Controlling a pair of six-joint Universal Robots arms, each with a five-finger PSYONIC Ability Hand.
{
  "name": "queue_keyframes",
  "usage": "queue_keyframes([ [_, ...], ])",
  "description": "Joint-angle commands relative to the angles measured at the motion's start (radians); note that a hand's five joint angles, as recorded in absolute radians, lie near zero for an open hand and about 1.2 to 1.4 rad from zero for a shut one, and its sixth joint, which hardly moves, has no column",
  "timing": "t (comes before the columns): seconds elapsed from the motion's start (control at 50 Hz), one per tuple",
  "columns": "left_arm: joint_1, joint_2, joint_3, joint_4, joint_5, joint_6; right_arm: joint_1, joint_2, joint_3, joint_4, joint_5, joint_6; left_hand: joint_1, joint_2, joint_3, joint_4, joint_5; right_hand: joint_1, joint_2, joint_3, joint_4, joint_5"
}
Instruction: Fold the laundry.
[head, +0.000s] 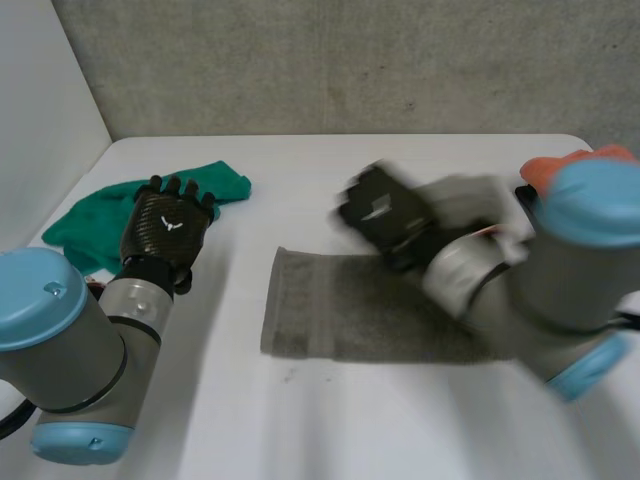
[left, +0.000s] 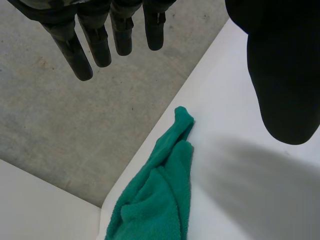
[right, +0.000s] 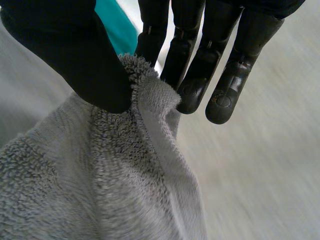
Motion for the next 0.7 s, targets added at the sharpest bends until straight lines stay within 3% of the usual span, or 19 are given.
queue_keyframes([
  [0.02,-0.002,-0.002,-0.010,0.000,0.000,0.000,0.170,0.186,-0.063,-0.004,-0.016,-0.001,-0.021,-0.030,-0.035,-0.030,-0.046,0.415,0.215,0.205,0.204,0.238],
  [0.04,-0.005,-0.005,-0.010,0.002,0.000,0.000,0.170,0.191,-0.063,-0.006,-0.016,0.004,-0.021,-0.030,-0.035,-0.030,-0.046,0.326,0.126,0.116,0.114,0.148],
  [0.06,-0.005,-0.006,-0.010,0.002,0.000,0.000,0.170,0.191,-0.063,-0.007,-0.013,0.007,-0.021,-0.030,-0.035,-0.030,-0.046,0.081,-0.119,-0.129,-0.131,-0.097],
  [0.08,-0.006,-0.006,-0.009,0.002,0.000,0.002,0.168,0.188,-0.066,-0.007,-0.002,0.018,-0.021,-0.030,-0.035,-0.030,-0.046,-0.596,-0.796,-0.806,-0.807,-0.773],
  [0.1,-0.009,-0.006,-0.006,0.002,0.002,0.000,0.167,0.183,-0.066,-0.006,0.009,0.024,-0.021,-0.030,-0.035,-0.030,-0.046,-0.806,-1.007,-1.017,-1.018,-0.984],
  [0.22,-0.022,-0.006,0.016,0.005,0.000,0.002,0.152,0.108,-0.045,0.002,0.151,0.139,-0.021,-0.030,-0.035,-0.030,-0.046,-0.806,-1.007,-1.017,-1.018,-0.984],
  [0.32,-0.087,-0.009,0.062,0.006,-0.001,-0.002,-0.008,0.004,0.055,0.059,0.224,0.336,-0.021,-0.030,-0.035,-0.030,-0.046,-0.806,-1.007,-1.017,-1.018,-0.984],
  [0.42,-0.175,-0.038,0.112,0.009,-0.003,-0.037,-0.123,-0.062,0.178,0.123,0.216,0.441,-0.021,-0.030,-0.035,-0.030,-0.046,-0.806,-1.007,-1.017,-1.018,-0.984],
  [0.56,-0.230,-0.123,0.172,0.002,-0.006,-0.086,-0.266,-0.064,0.331,0.159,0.182,0.418,-0.021,-0.030,-0.035,-0.030,-0.046,-0.806,-1.007,-1.017,-1.018,-0.984],
  [0.6,-0.236,-0.130,0.174,0.002,-0.006,-0.084,-0.290,-0.055,0.345,0.159,0.173,0.394,-0.021,-0.030,-0.035,-0.030,-0.046,-0.572,-0.772,-0.782,-0.783,-0.749],
  [0.62,-0.238,-0.131,0.174,0.000,-0.006,-0.086,-0.315,-0.047,0.350,0.159,0.165,0.365,-0.021,-0.030,-0.035,-0.030,-0.046,-0.218,-0.419,-0.429,-0.430,-0.396],
  [0.68,-0.236,-0.134,0.168,-0.001,-0.006,-0.086,-0.345,-0.033,0.345,0.154,0.176,0.319,-0.021,-0.030,-0.035,-0.030,-0.046,0.413,0.213,0.203,0.201,0.235],
  [0.7,-0.233,-0.133,0.161,-0.001,-0.006,-0.084,-0.358,-0.035,0.334,0.146,0.181,0.281,-0.021,-0.030,-0.035,-0.030,-0.046,0.415,0.215,0.205,0.204,0.238],
])
